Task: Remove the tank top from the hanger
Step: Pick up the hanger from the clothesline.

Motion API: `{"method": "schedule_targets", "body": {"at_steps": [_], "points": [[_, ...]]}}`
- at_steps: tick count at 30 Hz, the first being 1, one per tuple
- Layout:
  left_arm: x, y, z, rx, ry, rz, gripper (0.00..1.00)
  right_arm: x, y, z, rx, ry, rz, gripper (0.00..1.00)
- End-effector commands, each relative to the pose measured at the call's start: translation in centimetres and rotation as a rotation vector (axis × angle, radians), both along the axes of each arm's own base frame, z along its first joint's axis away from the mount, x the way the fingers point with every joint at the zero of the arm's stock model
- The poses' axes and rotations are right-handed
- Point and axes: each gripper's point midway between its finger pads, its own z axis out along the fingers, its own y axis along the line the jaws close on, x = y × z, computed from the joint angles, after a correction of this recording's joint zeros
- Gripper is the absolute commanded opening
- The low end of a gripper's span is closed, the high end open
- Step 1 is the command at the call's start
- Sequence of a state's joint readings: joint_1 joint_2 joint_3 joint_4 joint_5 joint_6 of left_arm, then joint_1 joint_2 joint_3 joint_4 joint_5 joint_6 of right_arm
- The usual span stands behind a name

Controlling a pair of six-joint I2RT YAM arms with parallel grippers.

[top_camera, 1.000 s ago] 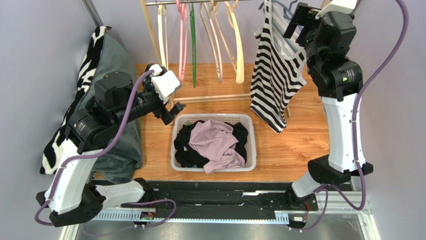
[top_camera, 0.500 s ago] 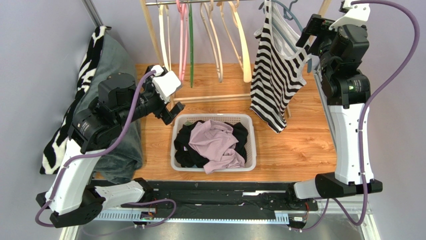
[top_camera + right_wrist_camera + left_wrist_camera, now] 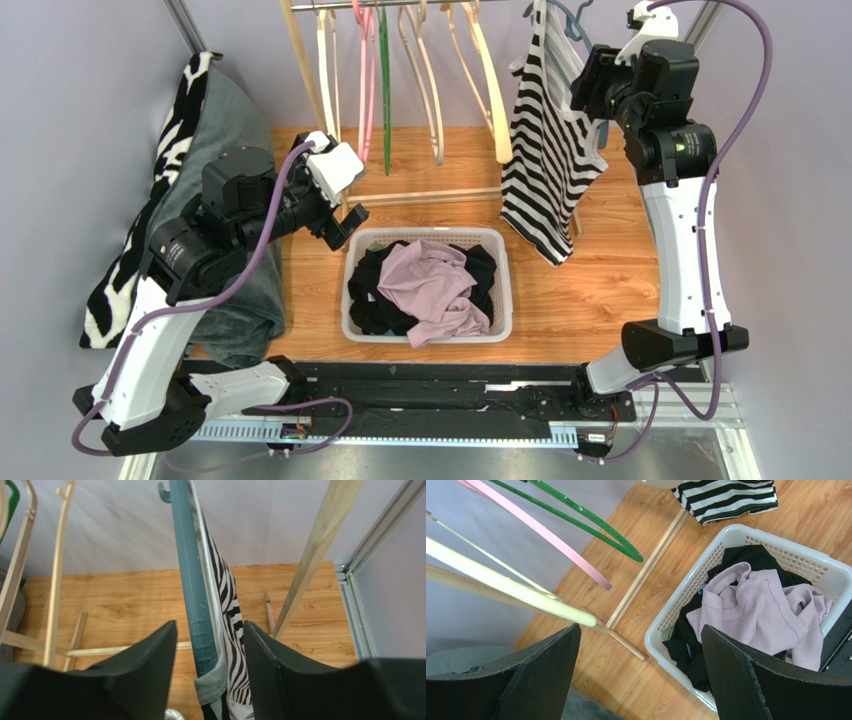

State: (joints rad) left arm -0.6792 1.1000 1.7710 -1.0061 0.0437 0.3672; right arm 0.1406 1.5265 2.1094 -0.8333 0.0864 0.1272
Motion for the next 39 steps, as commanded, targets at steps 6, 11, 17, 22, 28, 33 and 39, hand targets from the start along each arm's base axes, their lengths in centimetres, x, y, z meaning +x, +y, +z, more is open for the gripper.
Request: {"method": "schedule_targets", "body": {"at_steps": [6,11,17,22,28,33,39], "points": [[-0.7,0.7,0.7,-0.052,-0.003,0.012,0.99,0.5,3.4,1.5,0.124,0.000,0.144,0.40],[-0.7,1.1,0.4,-0.054,-0.001,0.024,0.99,1.1,3.1,1.6,0.110,-0.004,0.133,0.35],[-0.9,1.2,0.2,-0.059,0.009,0.020,0.99,1.9,2.8,3.6,0.082,-0.056,0.094,0.48],[-1.0,1.2,0.3,-0.063,0.011,0.016,0.99,2.5,1.7,5.3,0.076,-0.116,0.022,0.54],[-1.0,1.3,0.4,-0.064,0.009,0.019,0.99,3.3,2.4,3.3,0.071,-0.056,0.046,0.34],[-0.9,1.1,0.3,-0.065,0.014,0.014,0.99,3.4,2.5,2.7,0.069,-0.038,0.056,0.16],[-1.0,1.1,0.6,-0.069,0.010,0.013,0.99,3.9,3.2,3.2,0.078,-0.060,0.074,0.00]]}}
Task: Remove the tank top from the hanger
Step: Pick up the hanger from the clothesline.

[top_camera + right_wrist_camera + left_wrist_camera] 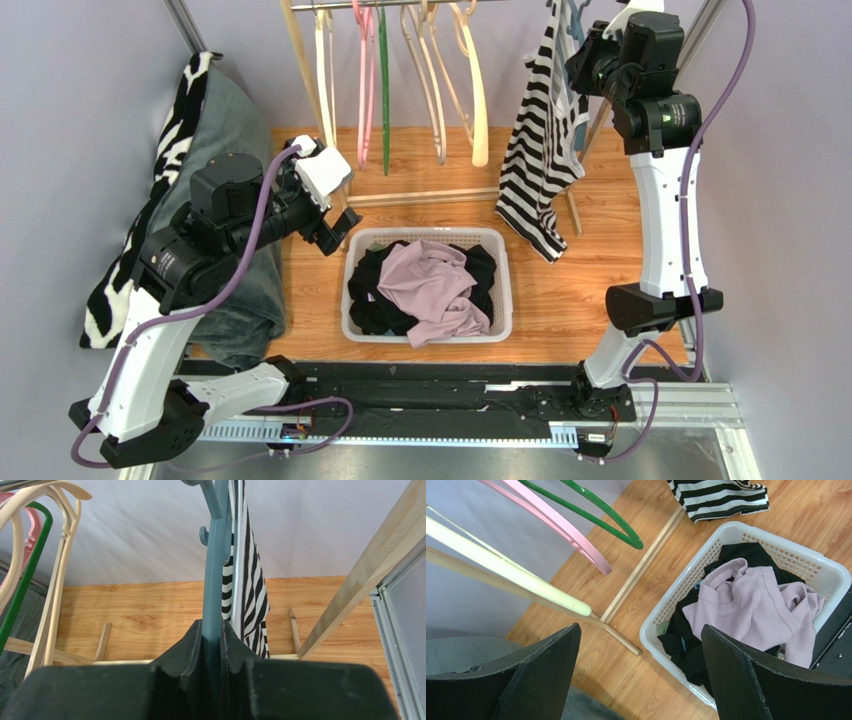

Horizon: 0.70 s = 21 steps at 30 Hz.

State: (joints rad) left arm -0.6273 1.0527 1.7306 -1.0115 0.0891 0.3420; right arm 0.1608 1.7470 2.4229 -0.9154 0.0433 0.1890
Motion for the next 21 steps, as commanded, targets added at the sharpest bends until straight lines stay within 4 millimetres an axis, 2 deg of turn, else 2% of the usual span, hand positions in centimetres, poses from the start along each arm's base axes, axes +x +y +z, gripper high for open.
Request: {"method": "schedule_targets", "body": {"at_steps": [1,2,4,5,7,11,15,21], "points": [[-0.4,0.0,1.1,-0.038,-0.017,-0.003,0.99,0.2,0.8,2.3,0.011,-0.080,0.023,0.00],[-0.4,0.1,1.1,-0.037,-0.018,-0.003,0.99,0.2,1.1,2.6,0.009,-0.096,0.028,0.00],[-0.5,0.3,0.9,-0.032,-0.020,0.003,0.99,-0.2,1.1,4.7,-0.003,-0.179,0.018,0.00],[-0.5,0.3,0.7,-0.029,-0.016,0.004,0.99,0.0,1.4,4.5,-0.008,-0.187,0.026,0.00],[-0.5,0.4,0.7,-0.028,-0.019,0.007,0.99,-0.8,1.3,6.9,-0.012,-0.273,0.022,0.00],[-0.6,0.5,0.5,-0.026,-0.023,0.009,0.99,-1.7,1.1,9.5,0.004,-0.367,0.022,0.00],[-0.6,0.8,0.5,-0.024,-0.031,0.016,0.99,-2.6,1.3,10.8,0.018,-0.415,0.036,0.00],[-0.8,0.9,0.3,-0.023,-0.029,0.015,0.99,-3.6,1.6,11.0,0.036,-0.432,0.062,0.00]]}}
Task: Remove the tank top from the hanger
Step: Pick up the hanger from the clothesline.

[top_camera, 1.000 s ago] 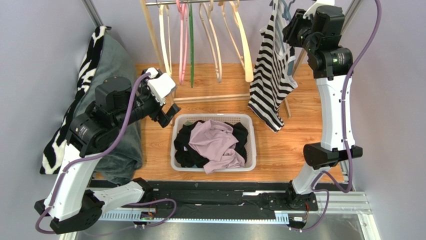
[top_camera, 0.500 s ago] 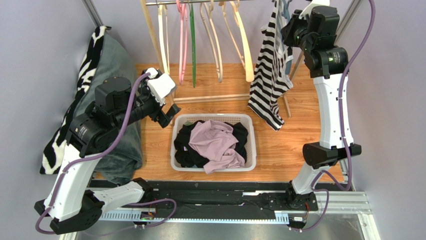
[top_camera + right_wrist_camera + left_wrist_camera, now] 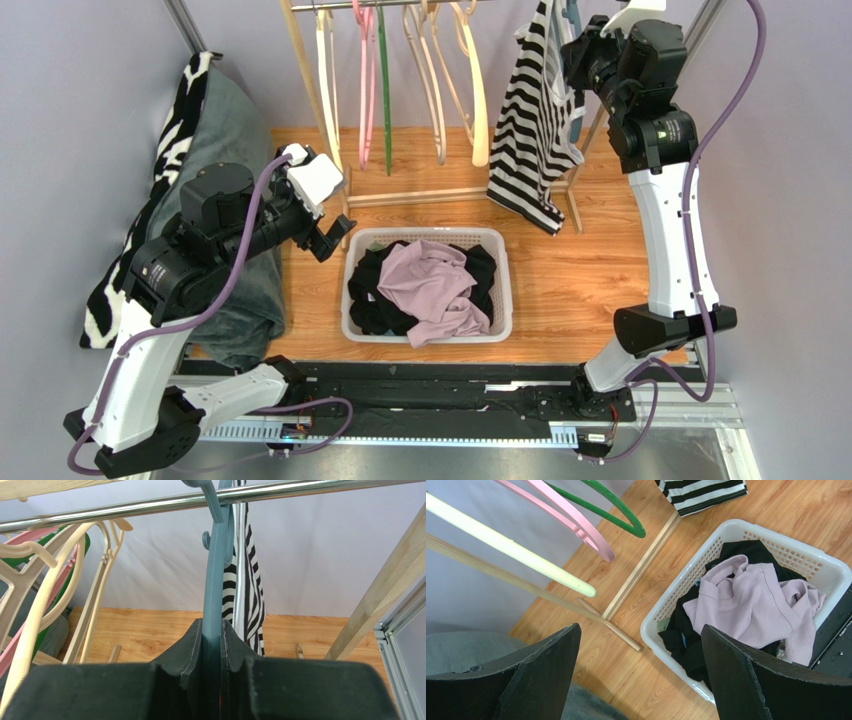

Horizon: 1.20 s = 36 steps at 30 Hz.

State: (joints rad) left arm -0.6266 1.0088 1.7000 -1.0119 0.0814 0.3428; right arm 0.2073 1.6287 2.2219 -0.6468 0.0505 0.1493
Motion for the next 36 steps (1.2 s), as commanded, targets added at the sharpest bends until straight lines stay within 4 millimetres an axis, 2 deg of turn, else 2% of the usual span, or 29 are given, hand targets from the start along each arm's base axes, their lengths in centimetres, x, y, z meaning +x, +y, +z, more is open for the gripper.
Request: {"method": "schedule_targets", "body": {"at_steps": [1,5,6,7,8,10,12,13,15,16,17,20,21,23,24,27,28,30,31,33,34,35,36], "points": [[0.0,0.1,0.4,-0.017,-0.018,0.007,0.99,-3.0,0.0,7.3,0.047,-0.233,0.033,0.00],[-0.2,0.4,0.6,-0.019,-0.024,0.012,0.99,-3.3,1.6,4.8,0.041,-0.143,0.120,0.00],[-0.2,0.5,0.6,-0.022,-0.027,0.014,0.99,-3.7,2.1,3.9,0.036,-0.111,0.149,0.00],[-0.2,0.5,0.5,-0.020,-0.025,0.013,0.99,-3.5,2.3,2.0,0.029,-0.061,0.164,0.00],[-0.3,0.5,0.5,-0.021,-0.024,0.014,0.99,-4.4,2.6,1.7,0.024,-0.049,0.185,0.00],[-0.4,0.4,0.3,-0.024,-0.016,0.005,0.99,-5.7,3.8,-0.7,-0.007,0.028,0.239,0.00],[-0.5,0.2,0.3,-0.030,-0.013,-0.006,0.99,-7.5,4.0,-3.8,-0.074,0.112,0.241,0.00],[-0.5,0.2,0.3,-0.030,-0.013,-0.007,0.99,-8.5,4.8,-4.7,-0.101,0.138,0.260,0.00],[-0.6,0.1,0.4,-0.031,-0.014,-0.013,0.99,-10.4,4.2,-7.2,-0.163,0.210,0.230,0.00],[-0.6,0.1,0.5,-0.034,-0.016,-0.013,0.99,-11.3,4.7,-7.7,-0.171,0.228,0.246,0.00],[-0.7,0.1,0.5,-0.036,-0.016,-0.016,0.99,-12.6,3.8,-7.8,-0.173,0.232,0.220,0.00],[-0.8,0.1,0.5,-0.038,-0.015,-0.018,0.99,-15.4,2.9,-7.0,-0.119,0.209,0.214,0.00],[-0.9,0.1,0.5,-0.038,-0.014,-0.021,0.99,-17.3,2.1,-5.4,-0.097,0.158,0.214,0.00],[-1.0,0.1,0.5,-0.039,-0.016,-0.026,0.99,-19.2,1.4,-4.0,-0.080,0.116,0.213,0.00],[-1.1,0.1,0.5,-0.041,-0.016,-0.029,0.99,-20.9,0.7,-2.6,-0.068,0.078,0.215,0.00],[-1.4,0.1,0.6,-0.045,-0.021,-0.035,0.99,-23.5,-0.2,-1.0,-0.060,0.041,0.225,0.00],[-1.3,0.1,0.4,-0.042,-0.015,-0.033,0.99,-25.4,-0.1,0.6,-0.045,-0.011,0.267,0.00],[-1.4,0.2,0.4,-0.044,-0.020,-0.034,0.99,-27.4,0.0,1.9,-0.020,-0.058,0.310,0.00],[-1.3,0.2,0.2,-0.041,-0.016,-0.032,0.99,-29.1,-0.4,3.3,-0.005,-0.116,0.329,0.00],[-1.5,0.2,0.2,-0.046,-0.017,-0.036,0.99,-31.1,-0.5,4.8,0.030,-0.169,0.363,0.00],[-1.5,0.3,0.2,-0.045,-0.015,-0.035,0.99,-31.3,-0.4,5.2,0.031,-0.172,0.373,0.00],[-1.5,0.3,0.2,-0.048,-0.015,-0.034,0.99,-32.7,-0.7,6.7,0.043,-0.213,0.383,0.00],[-1.6,0.3,0.2,-0.049,-0.016,-0.037,0.99,-33.4,0.2,6.3,0.019,-0.195,0.452,0.00]]}}
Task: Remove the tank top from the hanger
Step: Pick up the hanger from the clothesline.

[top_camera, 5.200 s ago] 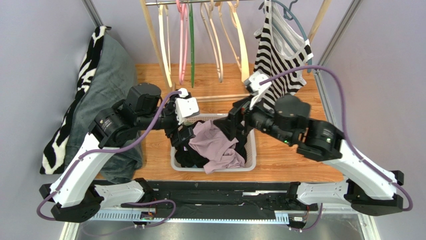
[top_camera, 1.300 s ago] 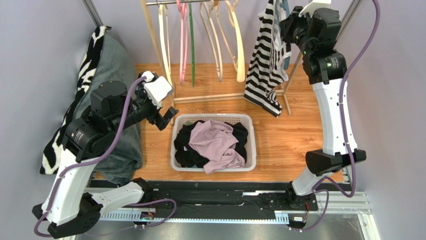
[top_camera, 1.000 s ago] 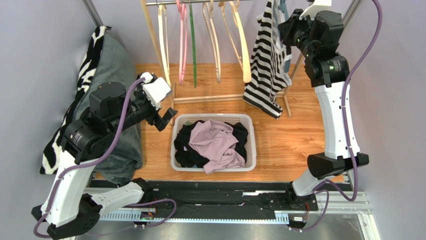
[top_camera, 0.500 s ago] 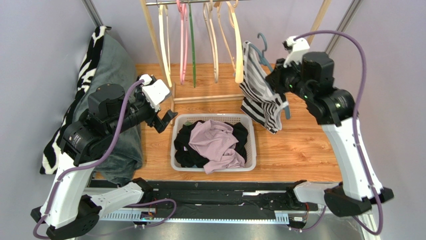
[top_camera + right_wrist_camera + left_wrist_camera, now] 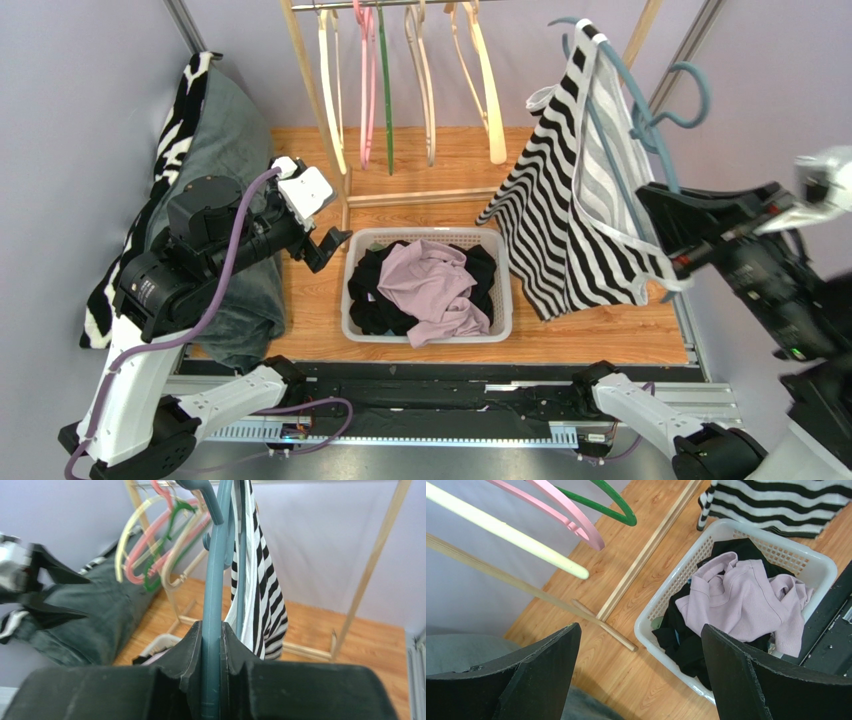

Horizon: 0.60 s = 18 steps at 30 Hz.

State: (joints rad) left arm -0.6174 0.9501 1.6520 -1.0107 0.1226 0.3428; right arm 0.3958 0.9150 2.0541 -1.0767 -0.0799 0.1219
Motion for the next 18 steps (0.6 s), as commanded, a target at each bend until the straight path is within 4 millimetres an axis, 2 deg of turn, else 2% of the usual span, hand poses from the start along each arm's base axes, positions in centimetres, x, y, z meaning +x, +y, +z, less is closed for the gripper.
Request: {"method": "schedule_targets", "body": {"at_steps": [1,2,5,9,14,15,18], "points": [[-0.2,0.0,0.7,-0.034,-0.014,-0.007,0.99,-3.1,1.9,3.0,0.016,-0.073,0.167,0.00],[-0.2,0.0,0.8,-0.035,-0.013,-0.005,0.99,-4.1,3.0,3.6,0.003,-0.101,0.253,0.00],[-0.3,0.1,0.9,-0.037,-0.015,-0.002,0.99,-5.8,4.8,4.9,-0.031,-0.181,0.393,0.00],[-0.3,0.3,0.6,-0.042,-0.004,0.004,0.99,-7.4,6.4,6.6,-0.054,-0.285,0.530,0.00],[-0.6,0.6,0.8,-0.053,-0.003,0.004,0.99,-7.3,7.6,8.9,-0.029,-0.349,0.600,0.00],[-0.6,0.6,0.9,-0.055,-0.003,0.002,0.99,-6.5,8.0,9.1,-0.026,-0.342,0.611,0.00],[-0.7,0.5,1.0,-0.064,0.005,-0.001,0.99,-5.9,8.6,10.5,-0.012,-0.380,0.634,0.00]]}}
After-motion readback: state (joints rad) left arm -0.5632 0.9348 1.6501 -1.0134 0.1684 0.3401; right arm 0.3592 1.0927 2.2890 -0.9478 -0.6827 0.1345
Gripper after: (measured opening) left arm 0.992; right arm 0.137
